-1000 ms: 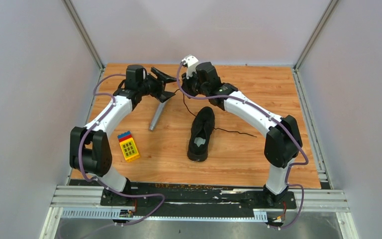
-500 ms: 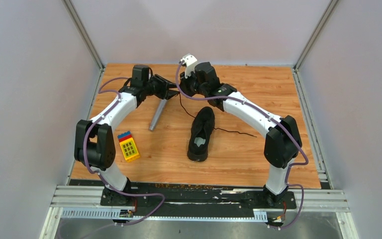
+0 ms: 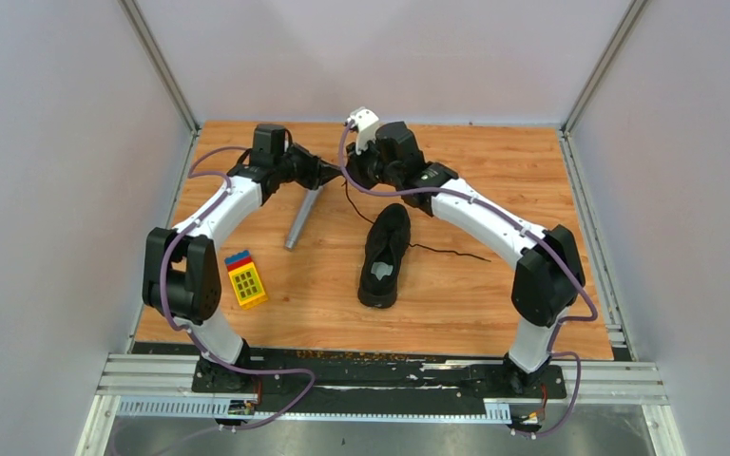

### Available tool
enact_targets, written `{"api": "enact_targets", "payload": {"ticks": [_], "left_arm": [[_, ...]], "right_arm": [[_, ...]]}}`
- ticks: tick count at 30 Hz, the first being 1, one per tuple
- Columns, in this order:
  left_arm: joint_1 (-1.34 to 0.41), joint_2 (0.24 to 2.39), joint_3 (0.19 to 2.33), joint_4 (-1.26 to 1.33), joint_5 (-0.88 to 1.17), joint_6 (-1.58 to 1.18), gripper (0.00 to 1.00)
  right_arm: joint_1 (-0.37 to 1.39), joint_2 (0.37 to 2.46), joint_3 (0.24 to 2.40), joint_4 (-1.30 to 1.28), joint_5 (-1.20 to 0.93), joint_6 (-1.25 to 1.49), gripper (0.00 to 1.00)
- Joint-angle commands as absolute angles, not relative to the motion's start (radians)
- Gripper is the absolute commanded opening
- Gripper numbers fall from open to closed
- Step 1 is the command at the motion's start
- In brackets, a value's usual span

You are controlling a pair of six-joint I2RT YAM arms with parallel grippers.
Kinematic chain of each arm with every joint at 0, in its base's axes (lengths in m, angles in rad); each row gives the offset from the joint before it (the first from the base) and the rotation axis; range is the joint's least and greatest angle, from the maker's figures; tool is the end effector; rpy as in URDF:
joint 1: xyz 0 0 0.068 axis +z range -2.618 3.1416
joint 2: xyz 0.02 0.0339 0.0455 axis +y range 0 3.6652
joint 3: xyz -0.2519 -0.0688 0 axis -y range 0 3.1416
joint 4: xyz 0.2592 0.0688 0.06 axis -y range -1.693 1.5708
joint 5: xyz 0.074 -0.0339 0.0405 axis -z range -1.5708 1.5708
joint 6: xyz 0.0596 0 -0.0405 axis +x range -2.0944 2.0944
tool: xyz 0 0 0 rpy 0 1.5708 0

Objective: Tie the shoes

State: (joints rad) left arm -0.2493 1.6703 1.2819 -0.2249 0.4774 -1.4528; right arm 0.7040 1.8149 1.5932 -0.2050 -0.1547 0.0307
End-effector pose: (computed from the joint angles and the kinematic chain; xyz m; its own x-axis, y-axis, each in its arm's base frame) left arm 0.3920 -0.1281 0.2485 -0.6449 -0.7460 0.1664 -0.4852 0.2314 -0.8432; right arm 0.3507 0.3099 0.3045 -0.3382 -0.2474 -0.9079 -0.7364 0.6703 0.0917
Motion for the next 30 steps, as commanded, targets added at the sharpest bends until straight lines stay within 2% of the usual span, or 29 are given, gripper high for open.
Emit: {"api": "enact_targets", "payload": {"ticks": [1,4,6,9,12,15,18,23,25,30], "left_arm": [[-0.254,1.697,1.268,-0.142,0.497,-1.412,0.0],[-0.251,1.703,1.229,-0.063,0.525,-1.375,0.0],[-0.246,1.714,1.19,0.054,0.559,-1.351,0.0],[-0.231,1.743,1.154,0.236,0.602,-1.309,0.0],[-0.213,1.779,1.186,0.357,0.734,-1.223,0.0],[-0.21,1.803,1.26,0.376,0.861,-1.086,0.0],[-0.21,1.79,1.281,0.334,0.944,-0.995,0.0],[-0.234,1.735,1.264,0.238,0.946,-0.812,0.0],[-0.255,1.714,1.251,0.195,0.925,-0.755,0.0],[-0.297,1.669,1.208,0.174,0.899,-0.713,0.0]], "right_arm": [[0.666,1.681,1.581,-0.254,-0.186,0.038,0.06],[0.591,1.671,1.589,-0.348,-0.289,0.114,0.34],[0.531,1.689,1.601,-0.405,-0.417,0.149,0.45],[0.445,1.72,1.618,-0.472,-0.567,0.198,0.52],[0.381,1.748,1.631,-0.485,-0.716,0.269,0.58],[0.361,1.786,1.642,-0.46,-0.772,0.414,0.68],[0.34,1.847,1.661,-0.413,-0.912,0.529,0.74],[0.306,1.99,1.678,-0.232,-1.175,0.773,0.77],[0.301,2.018,1.66,-0.133,-1.196,0.894,0.79],[0.315,2.074,1.697,-0.13,-1.16,0.978,0.81]]}}
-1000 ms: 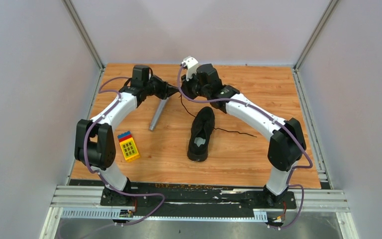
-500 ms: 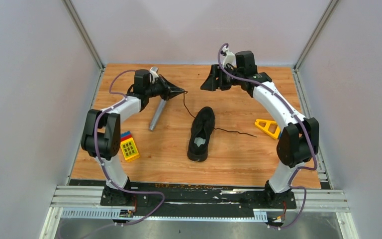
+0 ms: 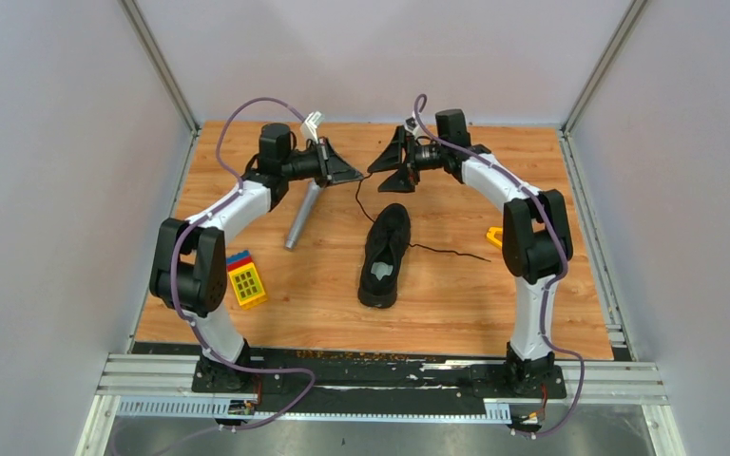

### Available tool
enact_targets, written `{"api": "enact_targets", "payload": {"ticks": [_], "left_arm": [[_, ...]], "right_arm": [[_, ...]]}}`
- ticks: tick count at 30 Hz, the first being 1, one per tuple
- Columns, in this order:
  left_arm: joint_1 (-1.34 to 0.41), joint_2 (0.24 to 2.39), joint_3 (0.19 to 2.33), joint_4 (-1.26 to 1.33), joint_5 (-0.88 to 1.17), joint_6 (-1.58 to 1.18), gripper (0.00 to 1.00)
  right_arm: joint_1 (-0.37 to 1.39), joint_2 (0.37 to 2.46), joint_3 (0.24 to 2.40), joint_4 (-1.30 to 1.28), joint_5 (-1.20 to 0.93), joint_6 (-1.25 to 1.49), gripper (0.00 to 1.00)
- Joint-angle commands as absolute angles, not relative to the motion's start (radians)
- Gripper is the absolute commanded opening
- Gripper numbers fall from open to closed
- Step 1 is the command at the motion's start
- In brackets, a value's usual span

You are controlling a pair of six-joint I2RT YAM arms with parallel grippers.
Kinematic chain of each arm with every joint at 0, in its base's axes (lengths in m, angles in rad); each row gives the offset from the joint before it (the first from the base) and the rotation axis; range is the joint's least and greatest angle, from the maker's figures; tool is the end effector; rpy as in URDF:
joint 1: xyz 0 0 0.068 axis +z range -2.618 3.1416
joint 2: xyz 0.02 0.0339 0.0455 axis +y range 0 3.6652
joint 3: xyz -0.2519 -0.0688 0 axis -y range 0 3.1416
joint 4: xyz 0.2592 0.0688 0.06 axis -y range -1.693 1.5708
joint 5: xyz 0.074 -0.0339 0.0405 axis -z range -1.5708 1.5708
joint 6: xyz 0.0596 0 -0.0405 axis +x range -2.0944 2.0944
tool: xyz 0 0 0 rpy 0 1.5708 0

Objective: Tie the shoes

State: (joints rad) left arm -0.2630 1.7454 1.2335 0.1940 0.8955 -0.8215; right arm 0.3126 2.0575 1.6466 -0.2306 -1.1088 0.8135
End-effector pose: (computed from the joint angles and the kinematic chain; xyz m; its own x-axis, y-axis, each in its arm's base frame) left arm 0.3981 -0.1554 0.2521 -0.8487 -0.2455 -0.4684 0.3773 0.3394 -0.8617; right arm 0.4403 0.1984 0.2274 -0.9867 0.0215 -0.1611 -0.1492 0.2736 0.9502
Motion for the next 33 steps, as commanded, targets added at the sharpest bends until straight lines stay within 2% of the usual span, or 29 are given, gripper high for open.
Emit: {"api": "enact_targets", "payload": {"ticks": [1,6,8,10,13,15,18,19,20,21,22,24,27,30,33], "left_arm": [[-0.304,1.664,1.205,0.168,0.891,-0.702,0.0],[-0.312,1.644,1.206,0.139,0.879,-0.656,0.0],[-0.315,1.648,1.214,0.129,0.88,-0.644,0.0],[-0.32,1.651,1.219,0.128,0.881,-0.638,0.0],[-0.33,1.658,1.232,0.116,0.878,-0.624,0.0],[-0.338,1.664,1.244,0.1,0.875,-0.602,0.0],[-0.349,1.67,1.26,0.055,0.865,-0.541,0.0],[-0.353,1.674,1.274,0.039,0.861,-0.498,0.1],[-0.355,1.674,1.28,0.015,0.852,-0.475,0.24],[-0.359,1.675,1.288,0.01,0.846,-0.433,0.29],[-0.36,1.675,1.291,0.006,0.835,-0.416,0.41],[-0.36,1.682,1.301,-0.015,0.822,-0.376,0.53],[-0.363,1.704,1.323,-0.021,0.827,-0.351,0.5],[-0.369,1.716,1.334,-0.03,0.827,-0.33,0.41],[-0.375,1.716,1.329,-0.034,0.817,-0.315,0.4]], "right_arm": [[0.317,2.082,1.702,-0.139,-1.147,0.992,0.81],[0.32,2.092,1.701,-0.153,-1.099,1.057,0.72],[0.319,2.097,1.706,-0.146,-1.103,1.061,0.64],[0.321,2.1,1.717,-0.143,-1.101,1.054,0.5],[0.322,2.097,1.735,-0.145,-1.081,1.013,0.16],[0.324,2.092,1.745,-0.146,-1.066,0.981,0.01],[0.324,2.077,1.745,-0.15,-1.042,0.919,0.0],[0.324,2.073,1.744,-0.151,-1.04,0.905,0.0],[0.324,2.067,1.743,-0.15,-1.039,0.895,0.0],[0.325,2.062,1.742,-0.151,-1.036,0.89,0.0],[0.324,2.058,1.74,-0.15,-1.034,0.887,0.0],[0.325,2.052,1.74,-0.151,-1.034,0.88,0.0],[0.324,2.048,1.743,-0.152,-1.032,0.874,0.0],[0.324,2.049,1.751,-0.155,-1.033,0.866,0.0],[0.324,2.045,1.757,-0.16,-1.035,0.861,0.0]]}}
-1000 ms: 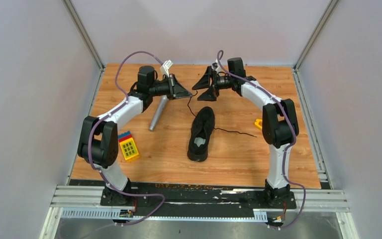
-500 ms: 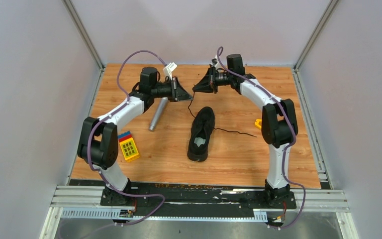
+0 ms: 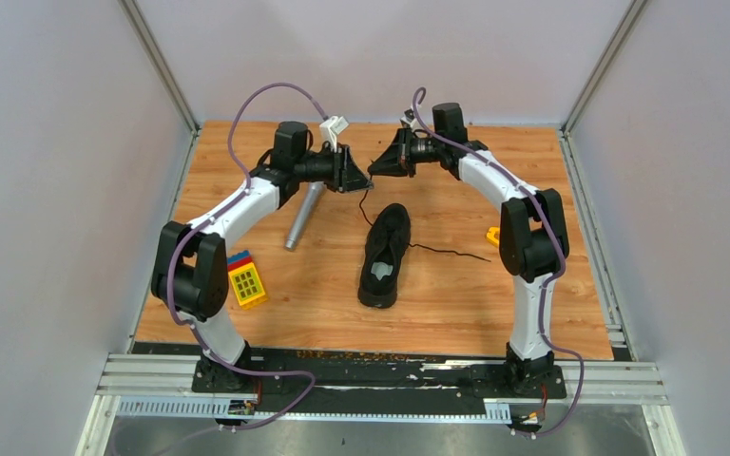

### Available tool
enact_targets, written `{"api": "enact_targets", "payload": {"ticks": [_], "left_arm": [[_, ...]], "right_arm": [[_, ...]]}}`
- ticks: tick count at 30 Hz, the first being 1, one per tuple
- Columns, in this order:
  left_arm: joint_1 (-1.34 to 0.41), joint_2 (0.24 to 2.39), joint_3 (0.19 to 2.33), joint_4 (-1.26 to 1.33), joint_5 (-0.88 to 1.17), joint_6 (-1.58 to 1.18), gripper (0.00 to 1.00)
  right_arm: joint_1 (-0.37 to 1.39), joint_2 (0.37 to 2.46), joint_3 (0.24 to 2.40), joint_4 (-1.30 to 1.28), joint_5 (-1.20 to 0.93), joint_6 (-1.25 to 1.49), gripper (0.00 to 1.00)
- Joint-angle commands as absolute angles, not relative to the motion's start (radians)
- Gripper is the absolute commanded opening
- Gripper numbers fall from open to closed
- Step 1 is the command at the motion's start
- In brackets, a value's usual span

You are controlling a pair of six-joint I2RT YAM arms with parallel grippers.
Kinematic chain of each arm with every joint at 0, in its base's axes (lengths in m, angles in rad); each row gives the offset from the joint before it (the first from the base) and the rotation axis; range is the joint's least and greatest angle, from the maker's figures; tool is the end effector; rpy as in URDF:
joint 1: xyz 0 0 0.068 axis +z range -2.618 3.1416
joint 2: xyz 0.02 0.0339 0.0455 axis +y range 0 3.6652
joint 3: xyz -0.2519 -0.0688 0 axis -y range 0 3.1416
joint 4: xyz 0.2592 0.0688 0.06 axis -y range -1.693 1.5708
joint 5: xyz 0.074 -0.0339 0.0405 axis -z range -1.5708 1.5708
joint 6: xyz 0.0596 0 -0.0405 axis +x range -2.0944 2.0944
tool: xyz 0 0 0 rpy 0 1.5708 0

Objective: Tie the shoes

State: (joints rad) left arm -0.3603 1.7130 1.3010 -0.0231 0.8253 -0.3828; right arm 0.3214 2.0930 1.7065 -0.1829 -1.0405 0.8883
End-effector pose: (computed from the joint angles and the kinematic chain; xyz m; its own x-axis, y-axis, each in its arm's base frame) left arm 0.3785 -0.1894 0.2658 -0.6881 -0.0115 -0.7255 0.6529 0.4264 -0.6260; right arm 0.4544 0.2055 0.2335 -0.9816 0.0869 -0.1703 -0.1386 0.2901 0.9469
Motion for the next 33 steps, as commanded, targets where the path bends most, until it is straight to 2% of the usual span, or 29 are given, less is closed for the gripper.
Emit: {"api": "enact_targets", "payload": {"ticks": [1,7,9,10,12,15,16,17,18,19,22,24,25,28,33], "left_arm": [[-0.376,1.717,1.326,-0.033,0.817,-0.31,0.39],[-0.39,1.725,1.329,-0.035,0.794,-0.277,0.4],[-0.393,1.731,1.334,-0.026,0.796,-0.276,0.3],[-0.394,1.733,1.335,-0.018,0.8,-0.277,0.2],[-0.397,1.738,1.342,-0.014,0.801,-0.278,0.06],[-0.399,1.74,1.348,-0.017,0.802,-0.277,0.0],[-0.4,1.734,1.352,-0.028,0.8,-0.272,0.0],[-0.399,1.728,1.352,-0.034,0.791,-0.258,0.0],[-0.399,1.715,1.347,-0.05,0.783,-0.249,0.0],[-0.399,1.708,1.341,-0.058,0.772,-0.234,0.0],[-0.399,1.678,1.31,-0.078,0.757,-0.232,0.0],[-0.399,1.663,1.293,-0.082,0.751,-0.248,0.0],[-0.398,1.66,1.289,-0.085,0.746,-0.251,0.0],[-0.399,1.652,1.293,-0.101,0.736,-0.261,0.0],[-0.399,1.639,1.3,-0.107,0.719,-0.274,0.0]], "right_arm": [[0.324,2.044,1.758,-0.161,-1.034,0.859,0.0],[0.325,2.038,1.762,-0.164,-1.041,0.851,0.0],[0.324,2.036,1.761,-0.168,-1.04,0.847,0.0],[0.324,2.035,1.76,-0.169,-1.041,0.846,0.0],[0.325,2.034,1.758,-0.171,-1.041,0.84,0.0],[0.319,2.027,1.756,-0.189,-1.043,0.812,0.01],[0.311,2.011,1.754,-0.217,-1.033,0.79,0.12],[0.295,1.986,1.74,-0.255,-1.001,0.756,0.35],[0.277,1.948,1.714,-0.292,-0.964,0.733,0.51],[0.253,1.911,1.681,-0.332,-0.93,0.71,0.61],[0.186,1.789,1.578,-0.467,-0.776,0.633,0.76],[0.17,1.724,1.526,-0.579,-0.569,0.588,0.77],[0.166,1.697,1.497,-0.636,-0.471,0.589,0.74],[0.164,1.645,1.393,-0.78,-0.221,0.698,0.59],[0.165,1.65,1.27,-0.8,-0.295,0.876,0.59]]}}
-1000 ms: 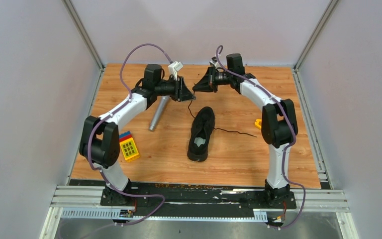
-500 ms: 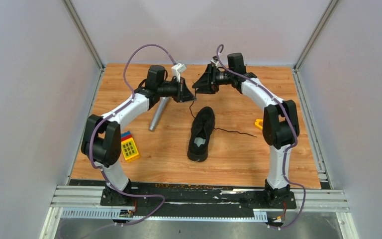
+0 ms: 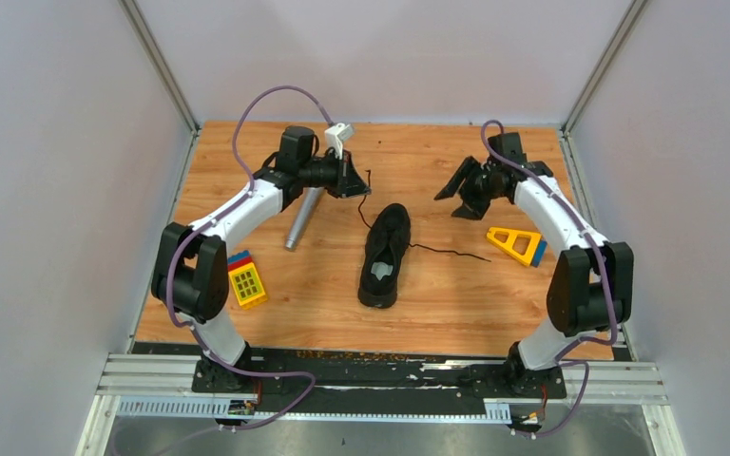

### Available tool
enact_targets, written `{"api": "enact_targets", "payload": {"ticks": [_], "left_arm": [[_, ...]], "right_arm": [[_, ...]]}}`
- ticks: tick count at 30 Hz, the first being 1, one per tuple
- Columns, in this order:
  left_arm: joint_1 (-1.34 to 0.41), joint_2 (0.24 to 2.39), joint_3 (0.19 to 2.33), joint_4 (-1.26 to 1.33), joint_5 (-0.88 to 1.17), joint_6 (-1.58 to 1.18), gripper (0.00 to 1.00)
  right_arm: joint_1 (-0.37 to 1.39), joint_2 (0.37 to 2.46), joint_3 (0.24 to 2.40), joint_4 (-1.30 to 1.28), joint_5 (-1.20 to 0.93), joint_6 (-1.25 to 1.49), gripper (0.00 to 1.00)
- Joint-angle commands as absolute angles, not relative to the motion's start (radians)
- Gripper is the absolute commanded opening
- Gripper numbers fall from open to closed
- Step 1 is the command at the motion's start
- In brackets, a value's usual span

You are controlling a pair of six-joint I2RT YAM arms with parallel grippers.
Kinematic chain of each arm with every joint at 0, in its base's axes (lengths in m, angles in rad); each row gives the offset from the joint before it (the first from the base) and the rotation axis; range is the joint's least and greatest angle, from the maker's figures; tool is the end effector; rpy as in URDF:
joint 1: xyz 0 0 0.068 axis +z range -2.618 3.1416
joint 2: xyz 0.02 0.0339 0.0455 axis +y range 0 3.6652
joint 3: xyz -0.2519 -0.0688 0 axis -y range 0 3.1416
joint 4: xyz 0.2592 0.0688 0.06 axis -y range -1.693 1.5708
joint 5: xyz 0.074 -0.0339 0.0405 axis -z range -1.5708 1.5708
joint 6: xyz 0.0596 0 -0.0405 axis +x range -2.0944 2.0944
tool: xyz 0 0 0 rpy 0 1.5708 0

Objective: Tie the shoes

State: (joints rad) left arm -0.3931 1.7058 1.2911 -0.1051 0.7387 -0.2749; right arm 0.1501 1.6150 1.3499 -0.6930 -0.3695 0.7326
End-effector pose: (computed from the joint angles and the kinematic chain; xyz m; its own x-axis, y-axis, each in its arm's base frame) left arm 0.3705 -0.1971 0.2549 -0.6650 0.0585 -0.7445 0.6676 0.4935 -0.5575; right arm 0.3641 0.0768 0.2491 -0.8320 0.5049 -0.2299 0.2847 0.7442 0.6043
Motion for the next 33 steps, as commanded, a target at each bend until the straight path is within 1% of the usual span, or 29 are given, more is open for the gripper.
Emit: {"api": "enact_targets", "payload": {"ticks": [1,3,5,8,14,21,24,33], "left_arm": [[-0.399,1.64,1.301,-0.102,0.718,-0.276,0.0],[-0.399,1.643,1.307,-0.106,0.713,-0.283,0.0],[-0.399,1.646,1.315,-0.111,0.708,-0.286,0.0],[-0.399,1.64,1.319,-0.111,0.7,-0.301,0.0],[-0.399,1.622,1.316,-0.106,0.691,-0.335,0.0],[-0.399,1.615,1.324,-0.089,0.694,-0.359,0.0],[-0.399,1.617,1.328,-0.075,0.696,-0.368,0.0],[-0.399,1.601,1.307,-0.049,0.696,-0.38,0.0]], "right_arm": [[0.164,1.67,1.263,-0.793,-0.305,0.903,0.59],[0.159,1.717,1.263,-0.788,-0.326,0.947,0.58],[0.159,1.768,1.29,-0.814,-0.328,0.984,0.55],[0.184,1.84,1.342,-0.891,-0.268,1.023,0.54],[0.206,1.864,1.354,-0.968,-0.171,1.095,0.49],[0.207,1.876,1.307,-0.973,-0.107,1.083,0.45],[0.206,1.898,1.298,-0.968,-0.076,1.065,0.39],[0.21,2.011,1.347,-0.928,0.028,1.019,0.36]]}}
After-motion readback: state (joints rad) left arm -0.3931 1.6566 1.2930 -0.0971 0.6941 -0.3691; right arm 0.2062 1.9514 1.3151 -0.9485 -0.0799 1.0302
